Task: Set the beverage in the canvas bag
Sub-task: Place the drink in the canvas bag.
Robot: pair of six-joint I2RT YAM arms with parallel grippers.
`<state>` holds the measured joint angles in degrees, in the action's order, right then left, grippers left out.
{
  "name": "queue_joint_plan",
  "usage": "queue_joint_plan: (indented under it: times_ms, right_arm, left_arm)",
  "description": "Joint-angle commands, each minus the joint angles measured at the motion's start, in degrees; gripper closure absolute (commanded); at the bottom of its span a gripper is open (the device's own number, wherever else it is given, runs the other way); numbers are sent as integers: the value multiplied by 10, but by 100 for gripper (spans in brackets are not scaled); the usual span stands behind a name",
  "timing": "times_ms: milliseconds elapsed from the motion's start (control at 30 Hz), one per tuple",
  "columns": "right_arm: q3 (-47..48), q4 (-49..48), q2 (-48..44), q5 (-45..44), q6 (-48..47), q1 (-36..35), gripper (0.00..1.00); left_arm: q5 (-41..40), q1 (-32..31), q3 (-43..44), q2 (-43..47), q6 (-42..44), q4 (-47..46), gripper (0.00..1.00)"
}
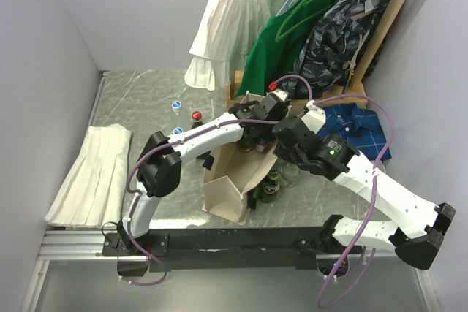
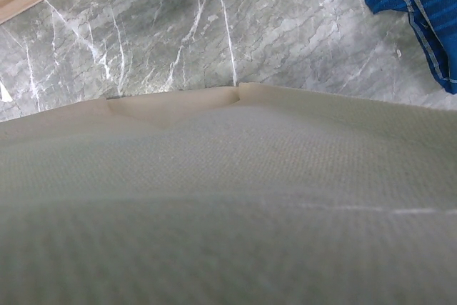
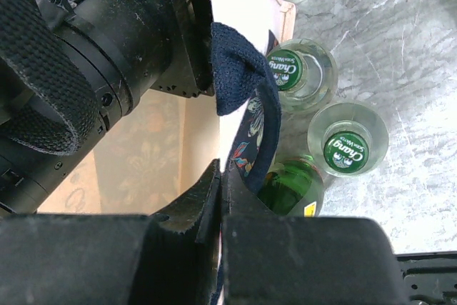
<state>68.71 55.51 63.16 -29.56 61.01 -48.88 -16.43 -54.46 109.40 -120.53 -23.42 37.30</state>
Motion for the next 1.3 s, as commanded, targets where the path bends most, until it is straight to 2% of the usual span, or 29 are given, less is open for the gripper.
queue_joint_plan:
  times_ms: [0,500,967,1267]
  right_arm:
    - [23,1,4,-16,-5,-2,99]
    - [19,0,3,-12,-1,-2,99]
    - [18,-1,2,-12,1,-2,100]
    - [0,-42,-33,0,-21,-2,96]
  left_arm:
    - [-35,-3,35,18,24,-35,54]
    - [-45,-4,20,18,22,-36,31]
    - [-34,-6,21,21,18,-30,29]
    - [13,-8,-2,70,-22,-21,28]
